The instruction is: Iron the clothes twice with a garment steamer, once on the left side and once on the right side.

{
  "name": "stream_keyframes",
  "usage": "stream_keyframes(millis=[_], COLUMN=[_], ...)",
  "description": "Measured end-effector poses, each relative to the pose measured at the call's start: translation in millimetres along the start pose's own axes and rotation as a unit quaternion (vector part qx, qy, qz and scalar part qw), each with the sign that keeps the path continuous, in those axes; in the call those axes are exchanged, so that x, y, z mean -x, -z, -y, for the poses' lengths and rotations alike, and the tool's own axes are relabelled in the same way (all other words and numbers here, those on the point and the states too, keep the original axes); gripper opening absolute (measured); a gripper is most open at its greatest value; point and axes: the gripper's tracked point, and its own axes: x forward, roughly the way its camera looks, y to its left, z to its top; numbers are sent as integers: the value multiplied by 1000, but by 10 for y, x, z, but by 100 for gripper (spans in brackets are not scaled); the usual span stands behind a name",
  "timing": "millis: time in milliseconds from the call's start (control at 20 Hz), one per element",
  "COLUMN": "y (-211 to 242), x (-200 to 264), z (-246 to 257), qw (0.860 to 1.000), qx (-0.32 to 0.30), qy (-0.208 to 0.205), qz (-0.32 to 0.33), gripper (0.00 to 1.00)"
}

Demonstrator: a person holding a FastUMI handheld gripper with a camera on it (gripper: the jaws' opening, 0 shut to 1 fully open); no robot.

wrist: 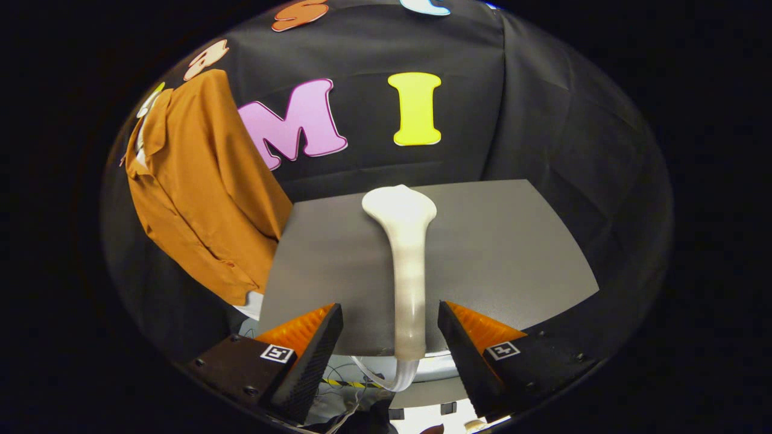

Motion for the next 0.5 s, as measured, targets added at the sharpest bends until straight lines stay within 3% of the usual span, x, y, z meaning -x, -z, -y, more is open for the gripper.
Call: stream_keyframes(millis=[200, 300, 400, 500], y=[49, 119, 102, 80], x=[-349, -460, -519, -567], z=[90, 77, 76, 94], qw=[999, 998, 997, 997], qx=[-18, -30, -36, -41], qy=[0, -9, -12, -5], qz=[-39, -60, -68, -71], gripper=[99, 85, 81, 40])
